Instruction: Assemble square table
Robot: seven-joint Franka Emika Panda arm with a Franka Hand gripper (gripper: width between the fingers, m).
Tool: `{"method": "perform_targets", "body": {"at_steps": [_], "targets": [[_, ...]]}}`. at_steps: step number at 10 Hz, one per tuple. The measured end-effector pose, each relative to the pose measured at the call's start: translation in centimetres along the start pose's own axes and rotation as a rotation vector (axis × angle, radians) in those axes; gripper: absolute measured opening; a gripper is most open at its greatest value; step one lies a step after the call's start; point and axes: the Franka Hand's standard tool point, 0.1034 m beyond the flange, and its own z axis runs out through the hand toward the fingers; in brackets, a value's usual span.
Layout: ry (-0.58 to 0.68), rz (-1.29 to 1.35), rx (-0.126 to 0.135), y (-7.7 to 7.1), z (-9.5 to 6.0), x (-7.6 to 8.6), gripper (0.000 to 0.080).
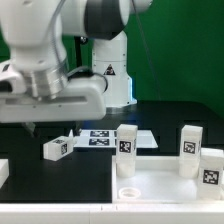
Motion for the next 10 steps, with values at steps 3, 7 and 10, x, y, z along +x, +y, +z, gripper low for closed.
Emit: {"method": "perform_targets", "body": {"at_steps": [3, 7, 10], "targets": [[-0.094, 0.097, 0.05, -0.5, -0.1, 0.2, 0.0649], [-0.397, 0.124, 0.089, 0.6, 0.2, -1.4, 0.0649], [-0.551, 0.119, 0.092, 0.8, 0.6, -0.6, 0.0649]]}}
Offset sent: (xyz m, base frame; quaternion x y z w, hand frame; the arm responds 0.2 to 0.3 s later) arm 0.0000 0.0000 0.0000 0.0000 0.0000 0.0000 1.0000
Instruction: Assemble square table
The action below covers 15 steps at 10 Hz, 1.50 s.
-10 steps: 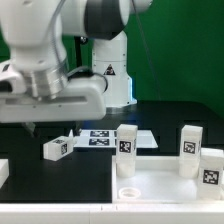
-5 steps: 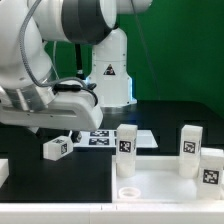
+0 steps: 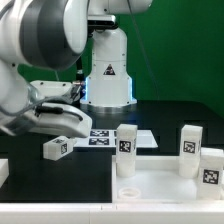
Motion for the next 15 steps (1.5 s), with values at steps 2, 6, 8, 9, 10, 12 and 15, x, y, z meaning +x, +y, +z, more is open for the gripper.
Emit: {"method": "perform_targets", "body": {"at_steps": [2, 6, 8, 9, 10, 12, 15], "targets": [[0.001, -0.001, -0.002, -0.1, 0.0, 0.0, 0.0649], [-0.017, 0.021, 0.006, 0.4, 2.9, 1.1, 0.0649], [-0.001, 0.017, -0.004, 0.1, 3.5, 1.6, 0.0649], [-0.003, 0.014, -0.004, 0.1, 3.5, 1.5, 0.0649], [-0.003, 0.014, -0.004, 0.1, 3.5, 1.5, 0.0524], [-0.003, 0.014, -0.004, 0.1, 3.5, 1.5, 0.0387], [-0.003, 0.008, -0.012, -0.1, 3.1, 1.4, 0.0282]]}}
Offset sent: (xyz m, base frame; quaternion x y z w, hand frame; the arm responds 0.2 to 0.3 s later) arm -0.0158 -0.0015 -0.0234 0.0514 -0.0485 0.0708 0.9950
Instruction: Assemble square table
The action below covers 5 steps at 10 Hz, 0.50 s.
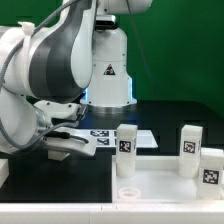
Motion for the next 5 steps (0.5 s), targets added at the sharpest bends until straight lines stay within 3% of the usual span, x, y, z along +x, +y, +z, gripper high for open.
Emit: {"method": "perform_targets", "body": {"at_steps": [2, 4, 5], "targets": [[0.022, -0.057, -0.002, -1.6, -3.7, -2.5, 0.0282], [0.098, -0.095, -0.009, -2.7, -7.4, -3.9, 0.0282], [0.171, -0.108, -0.012, -3.3, -7.8, -4.0, 0.0282]]}}
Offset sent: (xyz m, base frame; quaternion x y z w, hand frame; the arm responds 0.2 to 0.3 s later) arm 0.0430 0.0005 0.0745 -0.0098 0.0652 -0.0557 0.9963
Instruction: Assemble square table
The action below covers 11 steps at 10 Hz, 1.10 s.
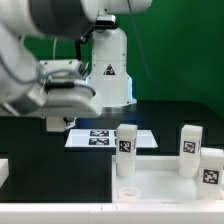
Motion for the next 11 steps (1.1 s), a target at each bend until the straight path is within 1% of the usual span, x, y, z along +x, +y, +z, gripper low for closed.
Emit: {"method": "perform_targets", "body": {"at_steps": [1, 2, 3, 4, 5, 6, 7, 8, 9, 10, 11], "targets": [[0.047, 0.002, 0.001, 0.2, 0.4, 0.2, 0.0282], [0.126, 0.001, -0.004, 0.2, 0.0, 0.7, 0.0284], [0.184, -0.006, -0.007, -0.2, -0.7, 0.5, 0.0284], [0.224, -0.022, -0.006, -0.9, -2.1, 0.6, 0.0284], [0.312, -0.061, 0.012, -2.0, -3.7, 1.6, 0.0284], [0.409, -0.105, 0.002, -3.5, -5.7, 2.2, 0.0284], [0.482, -0.149, -0.023, -4.8, -7.6, 2.5, 0.0284], [0.587, -0.172, -0.053, -5.9, -9.6, 2.7, 0.0284], [0.662, -0.172, -0.047, -5.8, -9.5, 2.8, 0.0284], [0.711, -0.166, -0.052, -5.5, -9.4, 2.9, 0.0284], [0.796, -0.167, -0.064, -5.6, -9.8, 3.3, 0.0284]]}}
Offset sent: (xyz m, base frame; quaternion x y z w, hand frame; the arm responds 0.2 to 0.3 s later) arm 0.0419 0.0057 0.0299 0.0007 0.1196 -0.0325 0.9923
